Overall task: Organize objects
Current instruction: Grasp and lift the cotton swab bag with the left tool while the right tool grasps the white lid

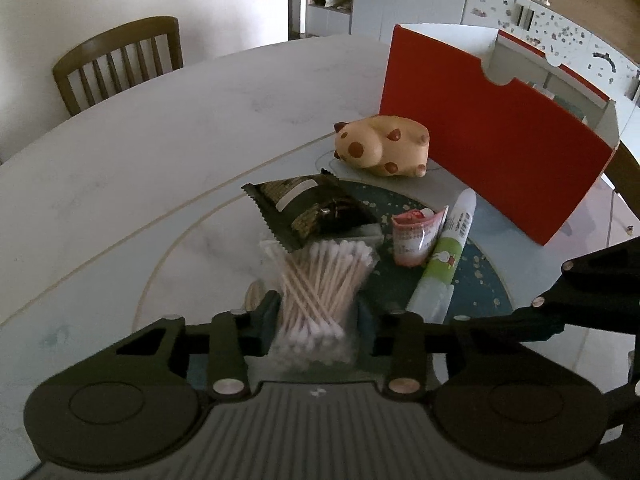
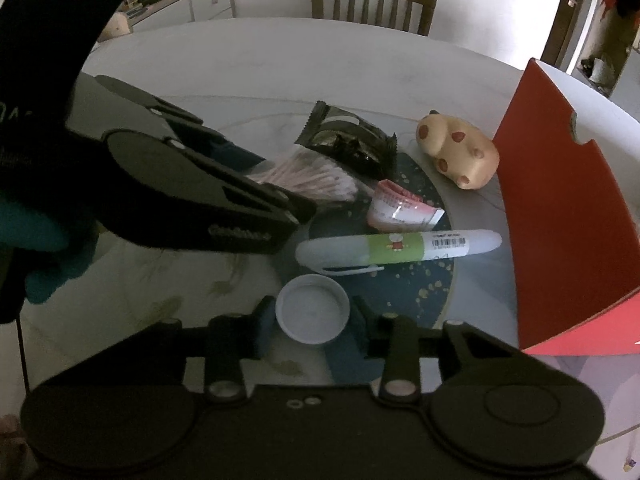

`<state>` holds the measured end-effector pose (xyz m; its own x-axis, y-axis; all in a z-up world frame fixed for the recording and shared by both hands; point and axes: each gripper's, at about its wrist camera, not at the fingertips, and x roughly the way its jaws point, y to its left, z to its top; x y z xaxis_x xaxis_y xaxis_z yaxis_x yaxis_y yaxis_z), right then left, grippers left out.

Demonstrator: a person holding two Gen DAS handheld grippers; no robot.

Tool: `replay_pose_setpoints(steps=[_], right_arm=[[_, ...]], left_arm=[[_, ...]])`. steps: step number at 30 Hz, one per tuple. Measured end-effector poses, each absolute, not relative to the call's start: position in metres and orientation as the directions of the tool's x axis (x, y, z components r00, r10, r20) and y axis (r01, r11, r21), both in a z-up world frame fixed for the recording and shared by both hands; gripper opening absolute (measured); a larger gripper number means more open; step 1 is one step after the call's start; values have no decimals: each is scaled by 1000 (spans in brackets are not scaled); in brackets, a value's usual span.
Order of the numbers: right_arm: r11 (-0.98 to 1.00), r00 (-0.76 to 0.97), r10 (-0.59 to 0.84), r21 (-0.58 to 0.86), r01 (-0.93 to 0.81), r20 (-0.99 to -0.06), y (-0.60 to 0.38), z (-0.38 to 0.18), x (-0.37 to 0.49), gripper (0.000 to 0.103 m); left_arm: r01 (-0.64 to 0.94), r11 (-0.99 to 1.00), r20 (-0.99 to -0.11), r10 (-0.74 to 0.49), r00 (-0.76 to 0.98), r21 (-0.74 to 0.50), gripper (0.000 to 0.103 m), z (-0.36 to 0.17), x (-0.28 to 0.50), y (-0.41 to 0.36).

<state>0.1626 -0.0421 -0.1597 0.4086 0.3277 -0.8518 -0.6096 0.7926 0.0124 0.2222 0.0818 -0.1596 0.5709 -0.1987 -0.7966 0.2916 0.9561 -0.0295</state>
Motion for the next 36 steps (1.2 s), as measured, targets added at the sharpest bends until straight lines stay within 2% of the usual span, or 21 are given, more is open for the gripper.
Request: replay_pose_setpoints(steps=[6, 15, 25, 36], right_arm=[[795, 415, 328, 10, -607, -848, -54, -155, 158, 38], [806, 446, 349, 21, -592, -824, -80, -128, 145, 38], [814, 489, 384, 37, -580, -783, -115, -82, 136, 38], [828, 551, 395, 25, -560, -735, -161, -48, 151, 38]], left_arm=[[259, 963, -796, -210, 568, -69, 33, -158, 215, 90], [230, 967, -784, -227, 577, -110, 33, -142, 185, 91], [230, 962, -753, -261, 604, -149, 33, -101, 153, 69], [270, 949, -699, -302, 648, -160, 33, -57, 155, 25]])
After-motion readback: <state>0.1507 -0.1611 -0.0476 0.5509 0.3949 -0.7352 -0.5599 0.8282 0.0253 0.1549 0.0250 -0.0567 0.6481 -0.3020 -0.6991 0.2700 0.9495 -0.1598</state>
